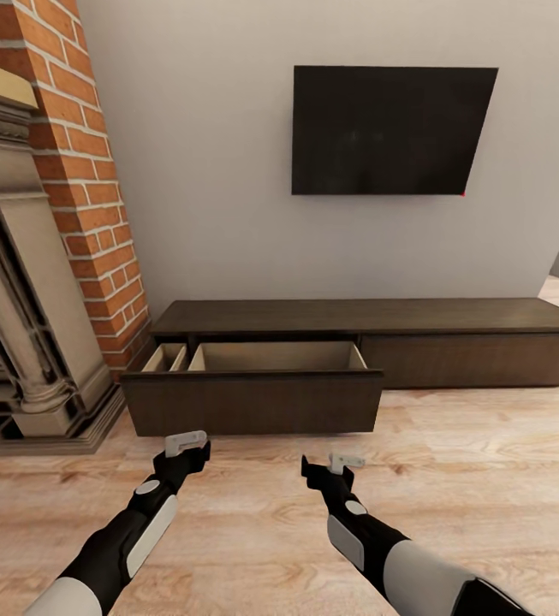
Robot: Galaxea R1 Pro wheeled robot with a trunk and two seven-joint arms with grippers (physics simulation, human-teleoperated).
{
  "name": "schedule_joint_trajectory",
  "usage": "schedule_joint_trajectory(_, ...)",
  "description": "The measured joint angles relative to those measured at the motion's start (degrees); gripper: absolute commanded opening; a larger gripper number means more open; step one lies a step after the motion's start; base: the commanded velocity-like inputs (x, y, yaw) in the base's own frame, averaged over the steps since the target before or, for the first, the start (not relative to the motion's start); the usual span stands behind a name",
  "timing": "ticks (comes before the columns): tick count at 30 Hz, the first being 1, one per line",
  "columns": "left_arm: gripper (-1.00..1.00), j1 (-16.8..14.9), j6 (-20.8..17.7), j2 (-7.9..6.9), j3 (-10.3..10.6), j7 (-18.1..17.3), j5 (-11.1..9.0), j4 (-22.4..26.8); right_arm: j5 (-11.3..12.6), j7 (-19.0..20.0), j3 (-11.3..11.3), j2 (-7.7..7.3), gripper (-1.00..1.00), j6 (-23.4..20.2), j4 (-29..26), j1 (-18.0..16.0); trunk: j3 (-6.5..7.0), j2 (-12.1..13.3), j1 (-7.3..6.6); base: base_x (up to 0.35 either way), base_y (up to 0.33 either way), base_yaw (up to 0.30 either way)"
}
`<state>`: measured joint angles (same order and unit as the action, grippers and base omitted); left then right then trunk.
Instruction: Place each of the two pumpkins and all three candles from the living room inside a cabinet in the living room (use any cabinet), then make sure every cabinet is closed, and position the cauldron so it is next to a table in the living room.
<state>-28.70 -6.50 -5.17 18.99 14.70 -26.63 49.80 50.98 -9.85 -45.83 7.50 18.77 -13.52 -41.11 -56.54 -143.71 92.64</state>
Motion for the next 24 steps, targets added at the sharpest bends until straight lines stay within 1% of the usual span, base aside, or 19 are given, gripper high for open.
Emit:
schedule_joint_trajectory(3, 1.0, 0.0, -0.01, 0.14, 0.17, -0.02, 0.06, 0.06, 0.0, 0.0, 0.0, -0.07, 1.0, 0.2, 0.0, 0.02, 0.0, 0.0, 0.0, 0.0, 0.0, 0.0)
schedule_joint_trajectory(8, 1.0, 0.0, -0.01, 0.16, 1.51, 0.13, 1.02, 0.09, 0.04, 0.09, 0.01, -0.21, 1.0, 1.88, 0.0, 0.23, 0.0, 0.0, 0.0, 0.0, 0.0, 0.0)
schedule_joint_trajectory(12, 1.0, 0.0, -0.01, 0.11, 1.65, 0.15, 1.12, 0.1, 0.05, 0.15, 0.0, -0.27, 1.0, 2.42, -0.43, 1.02, 0.0, 0.0, 0.0, 0.0, 0.0, 0.0)
schedule_joint_trajectory(17, 1.0, 0.0, -0.01, 0.07, 1.69, 0.15, 1.15, 0.1, 0.08, 0.22, 0.01, -0.28, 1.0, 4.17, -0.36, 1.49, 0.0, 0.0, 0.0, 0.004, 0.0, 0.0)
schedule_joint_trajectory(20, 1.0, 0.01, -0.05, 0.15, 1.77, 0.15, 1.2, 0.1, 0.08, 0.22, 0.01, -0.27, 1.0, 4.43, -0.27, 1.53, 0.0, 0.0, -0.01, 0.132, 0.0, 0.0)
schedule_joint_trajectory(24, 1.0, 0.0, -0.11, 0.21, 1.92, 0.15, 1.23, 0.03, 0.08, 0.21, 0.0, -0.21, 1.0, 4.51, -0.12, 1.53, 0.0, 0.0, -0.03, 0.277, 0.0, 0.0)
